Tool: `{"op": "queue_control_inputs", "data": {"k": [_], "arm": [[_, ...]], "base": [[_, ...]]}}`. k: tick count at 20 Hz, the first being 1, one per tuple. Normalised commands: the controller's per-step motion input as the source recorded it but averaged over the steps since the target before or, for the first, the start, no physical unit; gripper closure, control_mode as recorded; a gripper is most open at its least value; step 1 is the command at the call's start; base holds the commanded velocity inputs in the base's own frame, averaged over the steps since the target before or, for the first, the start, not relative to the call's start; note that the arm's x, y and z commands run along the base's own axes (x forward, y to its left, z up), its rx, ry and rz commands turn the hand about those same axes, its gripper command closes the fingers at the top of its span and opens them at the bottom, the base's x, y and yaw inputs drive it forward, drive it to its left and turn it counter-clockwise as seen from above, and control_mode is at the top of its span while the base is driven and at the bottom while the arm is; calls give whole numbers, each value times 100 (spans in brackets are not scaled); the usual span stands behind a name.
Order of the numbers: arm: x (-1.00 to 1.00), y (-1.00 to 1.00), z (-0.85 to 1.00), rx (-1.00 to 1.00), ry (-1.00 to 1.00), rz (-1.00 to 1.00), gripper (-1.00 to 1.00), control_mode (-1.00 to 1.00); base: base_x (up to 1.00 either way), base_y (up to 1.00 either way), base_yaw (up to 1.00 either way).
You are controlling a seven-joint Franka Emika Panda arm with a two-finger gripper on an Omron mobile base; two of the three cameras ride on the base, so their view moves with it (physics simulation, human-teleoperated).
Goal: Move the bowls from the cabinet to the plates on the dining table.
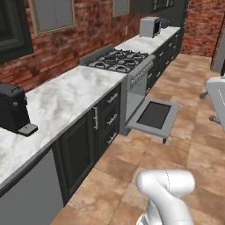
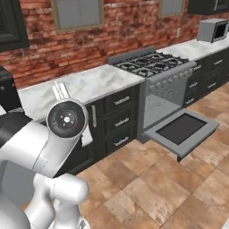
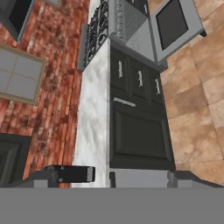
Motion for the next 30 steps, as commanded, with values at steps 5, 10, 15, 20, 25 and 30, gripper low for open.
{"op": "queue_control_inputs", "data": {"k": [5,10,15,20,25,30], "arm": [[0,0,0,0,0,0,-100,100],[0,0,0,0,0,0,-100,100],[0,0,0,0,0,0,-100,100],[0,0,0,0,0,0,-100,100],[0,0,0,0,0,0,-100,100],[0,0,0,0,0,0,-100,100]], "base": [[0,-2,25],[0,-2,25],[0,-2,25],[-2,-4,25],[-28,-10,16],[-60,-9,2]]}}
